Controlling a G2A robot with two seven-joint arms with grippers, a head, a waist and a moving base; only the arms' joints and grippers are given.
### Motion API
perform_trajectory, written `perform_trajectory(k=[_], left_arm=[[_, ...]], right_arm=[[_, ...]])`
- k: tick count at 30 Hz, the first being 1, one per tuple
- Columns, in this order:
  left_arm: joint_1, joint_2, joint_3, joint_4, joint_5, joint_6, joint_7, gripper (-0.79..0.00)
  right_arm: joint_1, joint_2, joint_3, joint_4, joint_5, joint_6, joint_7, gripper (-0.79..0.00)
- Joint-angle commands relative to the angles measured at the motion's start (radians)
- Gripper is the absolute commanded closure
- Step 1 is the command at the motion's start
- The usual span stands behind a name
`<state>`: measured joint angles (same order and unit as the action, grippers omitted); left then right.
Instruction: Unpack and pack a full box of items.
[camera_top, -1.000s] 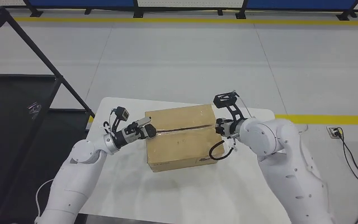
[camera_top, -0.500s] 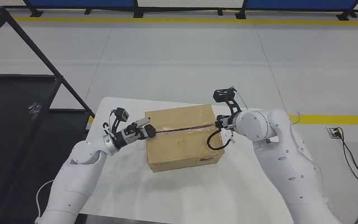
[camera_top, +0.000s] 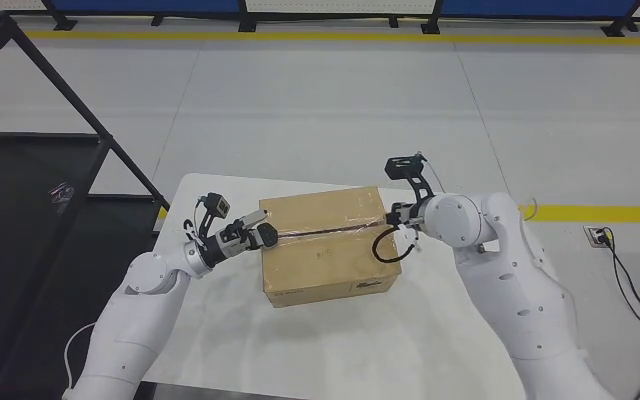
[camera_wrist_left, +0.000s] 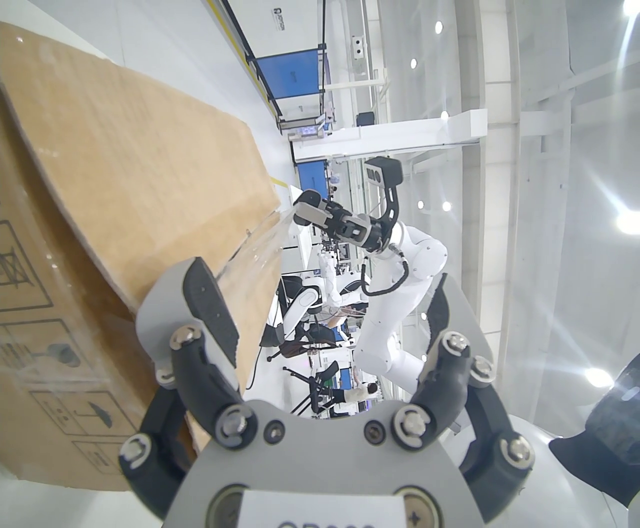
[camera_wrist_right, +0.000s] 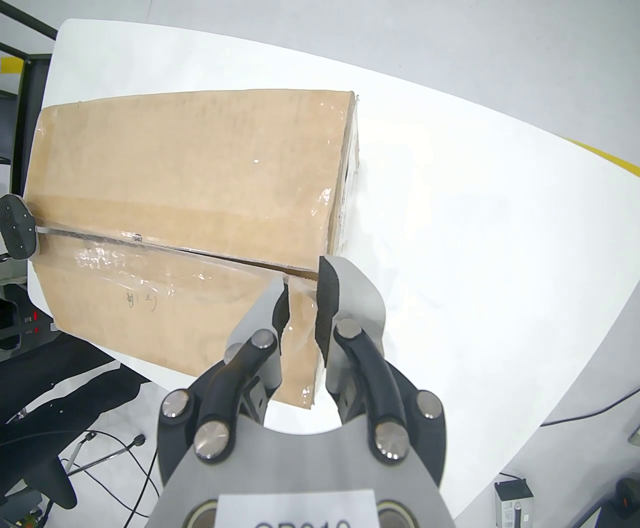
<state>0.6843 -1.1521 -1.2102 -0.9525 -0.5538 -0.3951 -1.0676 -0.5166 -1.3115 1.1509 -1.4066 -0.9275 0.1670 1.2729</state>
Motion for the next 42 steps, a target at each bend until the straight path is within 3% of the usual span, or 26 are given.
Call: perform_trajectory(k=[1,13,19,26,29,31,34,37,38,42], left_arm=[[0.000,0.000,-0.001,0.000,0.001,0.001,0.000,-0.785],[0.001,0.000,-0.006,0.008,-0.007,-0.004,-0.007,-0.785],[0.001,-0.001,-0.008,0.008,-0.007,-0.004,-0.007,-0.785],[-0.001,-0.002,-0.006,0.008,-0.005,-0.001,-0.011,-0.785],[-0.002,-0.002,-0.006,0.009,-0.005,-0.002,-0.011,-0.785],[-0.002,-0.002,-0.006,0.008,-0.005,-0.002,-0.010,-0.785],[-0.002,-0.003,-0.006,0.008,-0.004,-0.003,-0.009,-0.785],[0.001,-0.003,-0.007,0.006,-0.006,-0.004,-0.009,-0.785],[0.002,-0.003,-0.007,0.005,-0.007,-0.005,-0.009,-0.785],[0.009,-0.003,-0.007,-0.002,-0.006,-0.007,-0.009,-0.785]], right_arm=[[-0.001,0.001,0.001,0.000,-0.002,0.003,-0.007,-0.203],[-0.002,0.003,0.003,-0.014,-0.024,0.021,-0.050,-0.219],[-0.012,0.006,0.014,-0.029,-0.026,0.029,-0.065,-0.308],[-0.045,0.011,0.031,-0.074,-0.038,0.047,-0.113,-0.311],[-0.070,0.011,0.027,-0.134,-0.025,0.015,-0.159,-0.332],[-0.089,0.010,0.029,-0.170,0.044,-0.061,-0.197,-0.342],[-0.103,0.012,0.044,-0.177,0.080,-0.124,-0.252,-0.305],[-0.114,0.012,0.049,-0.160,0.152,-0.201,-0.278,-0.135],[-0.106,0.012,0.046,-0.146,0.156,-0.210,-0.274,-0.111],[-0.063,0.004,0.015,-0.055,0.198,-0.202,-0.257,-0.095]])
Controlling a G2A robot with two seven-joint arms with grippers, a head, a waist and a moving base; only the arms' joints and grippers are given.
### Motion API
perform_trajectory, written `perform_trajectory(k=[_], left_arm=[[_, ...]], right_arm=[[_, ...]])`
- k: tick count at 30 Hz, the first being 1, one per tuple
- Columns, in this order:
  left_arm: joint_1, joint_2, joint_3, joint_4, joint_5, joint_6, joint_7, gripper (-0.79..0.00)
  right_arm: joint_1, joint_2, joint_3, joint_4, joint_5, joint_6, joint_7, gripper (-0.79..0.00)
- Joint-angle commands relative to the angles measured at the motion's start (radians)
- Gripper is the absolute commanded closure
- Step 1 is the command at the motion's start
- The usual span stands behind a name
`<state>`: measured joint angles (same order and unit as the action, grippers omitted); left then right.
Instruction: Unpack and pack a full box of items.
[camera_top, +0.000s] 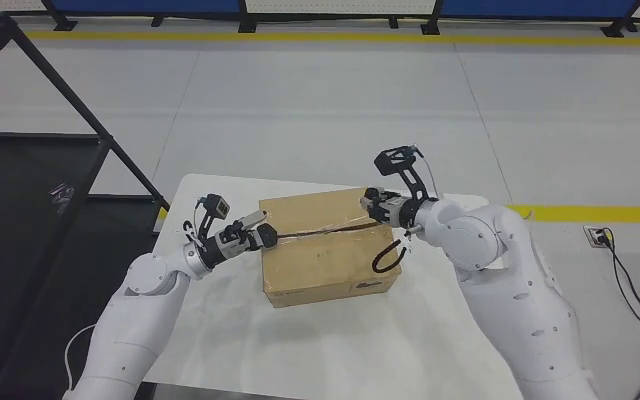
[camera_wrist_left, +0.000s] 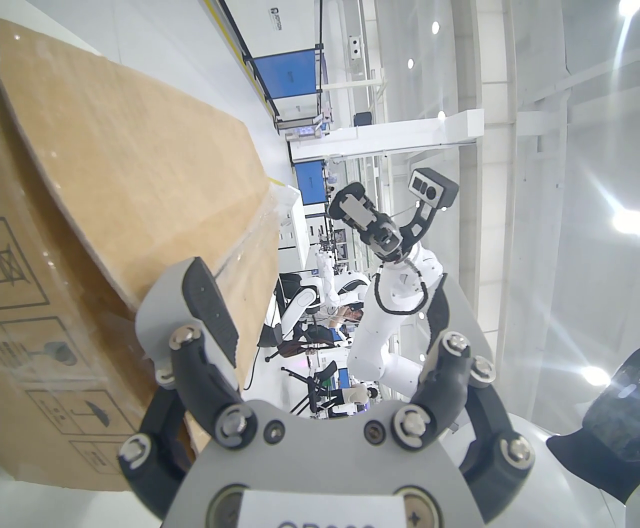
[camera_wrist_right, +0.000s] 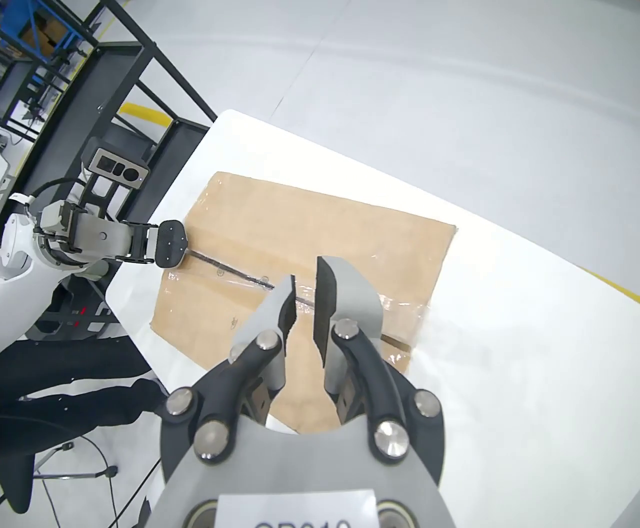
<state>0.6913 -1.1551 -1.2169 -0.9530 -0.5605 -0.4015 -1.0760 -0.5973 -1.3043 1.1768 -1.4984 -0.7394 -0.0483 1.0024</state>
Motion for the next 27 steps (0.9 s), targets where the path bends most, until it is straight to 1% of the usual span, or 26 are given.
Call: perform_trajectory(k=[1,3,5,7,9,13,17,23,27], left_arm=[[0.002,0.000,0.000,-0.003,0.001,-0.001,0.000,-0.785],[0.004,0.000,0.000,-0.006,0.001,0.000,0.001,-0.785],[0.005,0.000,0.000,-0.009,0.001,0.000,0.000,-0.785],[0.006,0.000,0.000,-0.011,0.001,0.000,0.000,-0.785],[0.007,0.000,-0.001,-0.013,0.002,0.000,0.000,-0.785],[0.007,0.000,-0.001,-0.018,0.007,0.004,0.000,-0.785],[0.010,0.001,-0.003,-0.022,0.009,0.003,0.002,-0.785],[0.013,0.001,-0.005,-0.024,0.008,0.003,0.000,-0.785],[0.018,0.002,-0.012,-0.022,0.003,-0.002,-0.001,-0.785]], right_arm=[[0.037,-0.005,-0.022,0.071,0.004,0.035,0.029,-0.108],[0.074,-0.011,-0.043,0.135,0.001,0.076,0.047,-0.080],[0.098,-0.016,-0.045,0.197,0.040,0.066,0.038,-0.025],[0.114,-0.019,-0.046,0.250,0.073,0.044,0.024,0.000],[0.127,-0.021,-0.049,0.301,0.098,0.025,0.026,0.000],[0.164,-0.025,-0.061,0.388,0.149,0.009,0.095,0.000],[0.189,-0.025,-0.066,0.439,0.183,-0.002,0.144,0.000],[0.208,-0.027,-0.076,0.486,0.205,-0.013,0.138,0.000],[0.218,-0.031,-0.085,0.524,0.237,-0.051,0.116,0.000]])
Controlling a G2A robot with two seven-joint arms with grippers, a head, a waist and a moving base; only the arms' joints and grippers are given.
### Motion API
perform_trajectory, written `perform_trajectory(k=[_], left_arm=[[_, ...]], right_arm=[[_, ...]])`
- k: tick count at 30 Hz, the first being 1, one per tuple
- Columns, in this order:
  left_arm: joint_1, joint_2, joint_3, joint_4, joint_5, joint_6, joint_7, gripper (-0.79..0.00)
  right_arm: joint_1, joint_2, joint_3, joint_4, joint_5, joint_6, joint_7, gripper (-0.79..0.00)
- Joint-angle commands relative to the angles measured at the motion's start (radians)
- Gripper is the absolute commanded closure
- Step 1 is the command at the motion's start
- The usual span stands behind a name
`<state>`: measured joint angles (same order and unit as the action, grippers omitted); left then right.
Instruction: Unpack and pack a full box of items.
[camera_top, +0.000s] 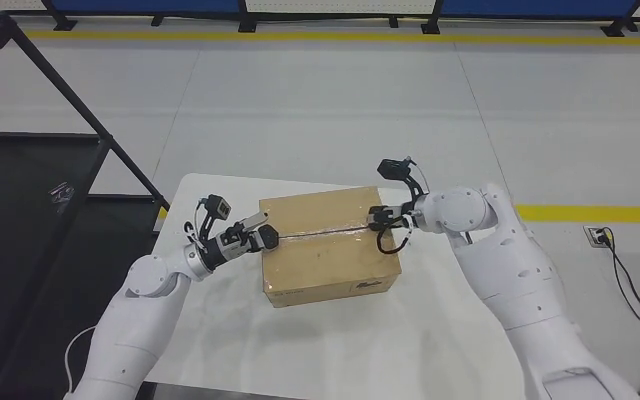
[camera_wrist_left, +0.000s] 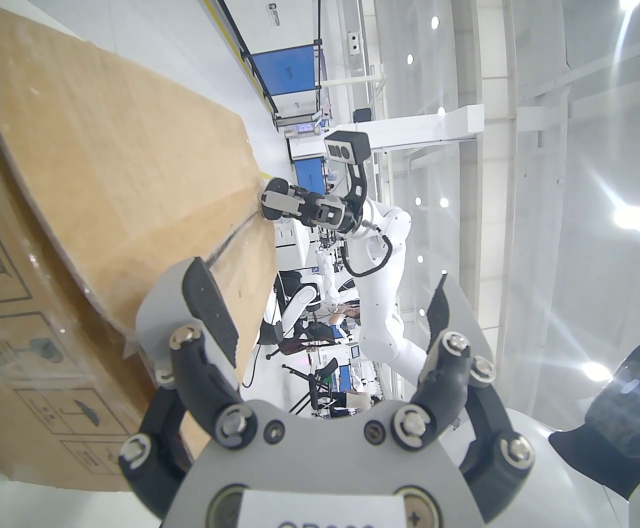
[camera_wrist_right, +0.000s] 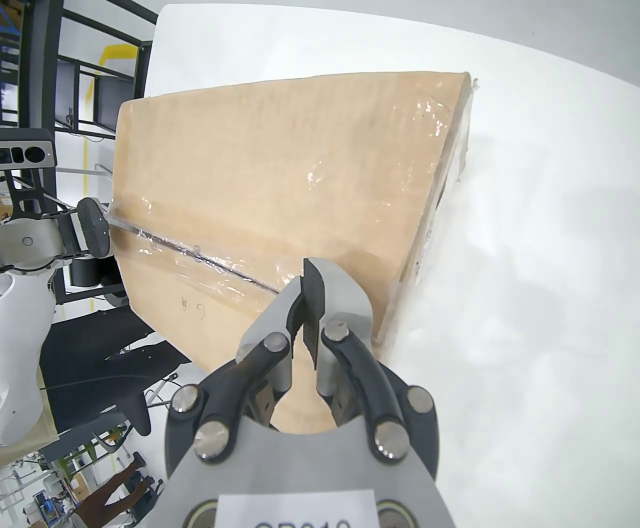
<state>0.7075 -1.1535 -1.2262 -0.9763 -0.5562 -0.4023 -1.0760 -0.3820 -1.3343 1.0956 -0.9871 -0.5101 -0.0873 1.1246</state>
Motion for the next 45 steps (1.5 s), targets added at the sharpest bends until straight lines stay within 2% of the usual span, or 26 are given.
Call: perform_trajectory(k=[1,8,10,13,24,34,45], left_arm=[[0.004,0.001,-0.006,0.003,-0.003,-0.003,0.000,-0.785],[0.012,0.005,-0.021,0.008,-0.009,-0.009,-0.003,-0.785],[0.015,0.007,-0.027,0.009,-0.011,-0.009,-0.003,-0.785],[0.018,0.009,-0.035,0.010,-0.013,-0.011,-0.004,-0.785],[0.037,0.022,-0.082,0.016,-0.031,-0.022,-0.006,-0.785],[0.073,0.037,-0.146,0.005,-0.074,-0.037,-0.016,-0.785],[0.097,0.044,-0.168,-0.005,-0.091,-0.039,-0.018,-0.785]], right_arm=[[0.006,-0.003,-0.010,0.022,0.012,-0.020,-0.011,0.000],[0.030,-0.017,-0.039,0.103,0.074,-0.096,-0.053,0.000],[0.038,-0.022,-0.050,0.127,0.082,-0.109,-0.069,-0.043],[0.048,-0.033,-0.072,0.155,0.101,-0.134,-0.092,0.000],[0.098,-0.086,-0.177,0.234,0.170,-0.225,-0.117,0.000],[0.154,-0.152,-0.288,0.279,0.183,-0.222,-0.151,0.000],[0.209,-0.242,-0.412,0.340,0.186,-0.203,-0.167,0.000]])
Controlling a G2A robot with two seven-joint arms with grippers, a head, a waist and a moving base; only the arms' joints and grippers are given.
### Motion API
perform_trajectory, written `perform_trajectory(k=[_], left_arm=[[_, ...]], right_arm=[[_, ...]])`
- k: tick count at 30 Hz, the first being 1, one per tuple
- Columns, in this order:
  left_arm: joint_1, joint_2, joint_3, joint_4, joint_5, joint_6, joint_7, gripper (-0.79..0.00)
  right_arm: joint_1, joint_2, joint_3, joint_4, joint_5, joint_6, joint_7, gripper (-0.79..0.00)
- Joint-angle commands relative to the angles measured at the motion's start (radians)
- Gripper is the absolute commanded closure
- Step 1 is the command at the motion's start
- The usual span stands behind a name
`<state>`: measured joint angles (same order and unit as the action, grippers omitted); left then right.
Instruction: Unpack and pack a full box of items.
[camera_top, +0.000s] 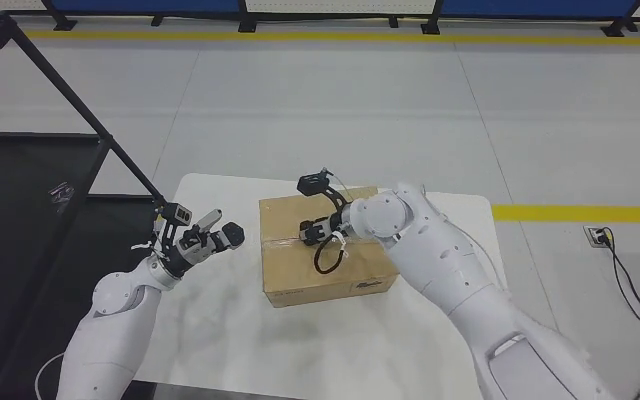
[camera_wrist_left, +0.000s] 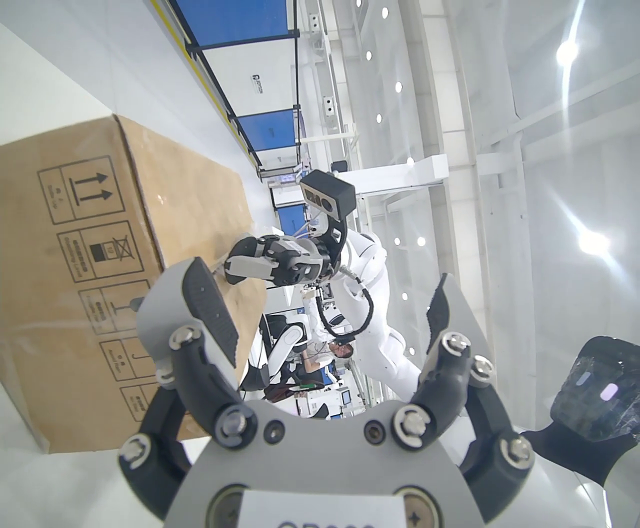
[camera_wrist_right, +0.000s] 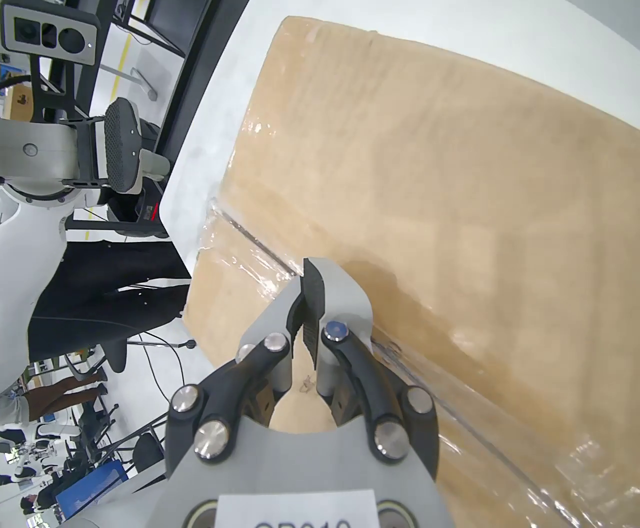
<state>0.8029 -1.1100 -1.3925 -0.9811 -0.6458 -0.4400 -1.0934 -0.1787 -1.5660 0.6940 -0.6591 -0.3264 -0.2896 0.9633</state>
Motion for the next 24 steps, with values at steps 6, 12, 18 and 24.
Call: perform_trajectory(k=[6,12,18,24], left_arm=[[0.006,0.002,-0.007,0.000,-0.007,-0.003,-0.004,-0.785],[0.013,0.005,-0.016,0.001,-0.011,-0.007,-0.007,-0.785],[0.017,0.006,-0.015,-0.005,-0.010,-0.003,-0.005,-0.785],[0.018,0.007,-0.014,-0.012,-0.005,0.001,-0.002,-0.785]], right_arm=[[0.041,-0.062,-0.054,0.081,0.020,-0.021,-0.030,0.000],[0.066,-0.116,-0.093,0.149,0.033,-0.055,-0.046,0.000],[0.089,-0.164,-0.115,0.209,0.048,-0.099,-0.074,0.000],[0.105,-0.206,-0.136,0.257,0.056,-0.154,-0.045,0.000]])
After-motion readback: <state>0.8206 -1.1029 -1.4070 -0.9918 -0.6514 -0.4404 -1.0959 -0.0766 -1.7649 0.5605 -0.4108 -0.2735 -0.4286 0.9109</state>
